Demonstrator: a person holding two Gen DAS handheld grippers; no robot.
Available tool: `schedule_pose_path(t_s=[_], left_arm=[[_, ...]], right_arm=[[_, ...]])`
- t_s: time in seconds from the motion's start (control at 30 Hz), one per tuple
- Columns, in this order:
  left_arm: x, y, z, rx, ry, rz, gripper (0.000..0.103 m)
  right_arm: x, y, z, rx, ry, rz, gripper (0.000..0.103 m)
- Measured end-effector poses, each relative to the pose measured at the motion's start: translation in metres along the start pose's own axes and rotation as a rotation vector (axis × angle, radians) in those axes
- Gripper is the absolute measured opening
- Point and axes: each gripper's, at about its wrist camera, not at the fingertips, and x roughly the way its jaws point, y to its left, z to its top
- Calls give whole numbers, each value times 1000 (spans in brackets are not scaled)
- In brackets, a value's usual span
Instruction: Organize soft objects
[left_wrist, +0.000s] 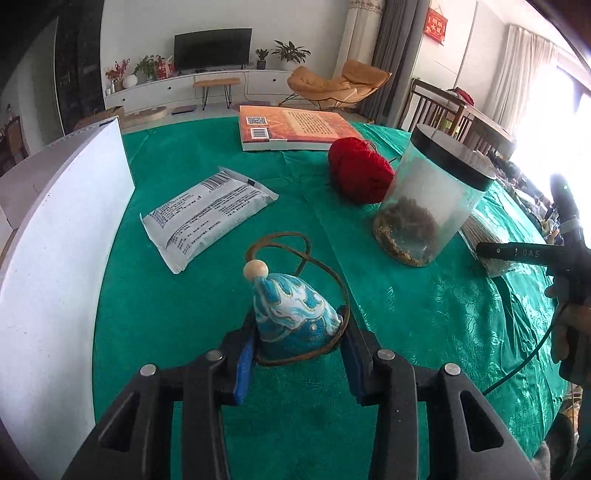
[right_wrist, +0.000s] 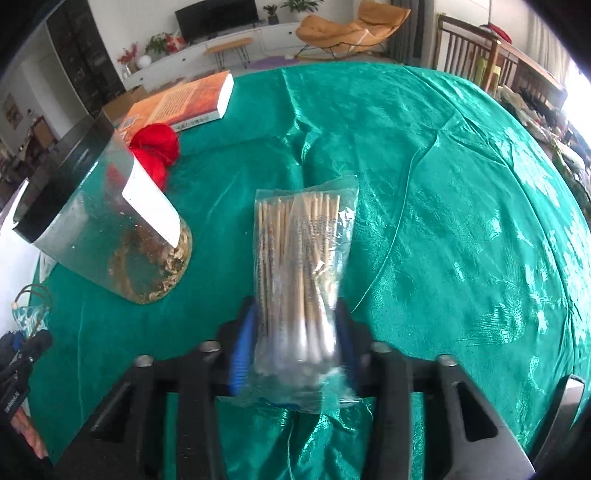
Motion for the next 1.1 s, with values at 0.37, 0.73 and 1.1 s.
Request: schedule_pose_path(t_s=[0.37, 0.73, 1.1], left_arm=[[-139, 56, 26, -115, -211, -68, 40], [-238, 200, -59, -175, -122, 392, 73], [-232, 198, -85, -133, -136, 509, 96]], right_arm=[[-146, 72, 30, -122, -283, 94, 32], [-178, 323, -52, -357, -120, 651, 37], [-145, 308, -104, -377, -189, 528, 72]])
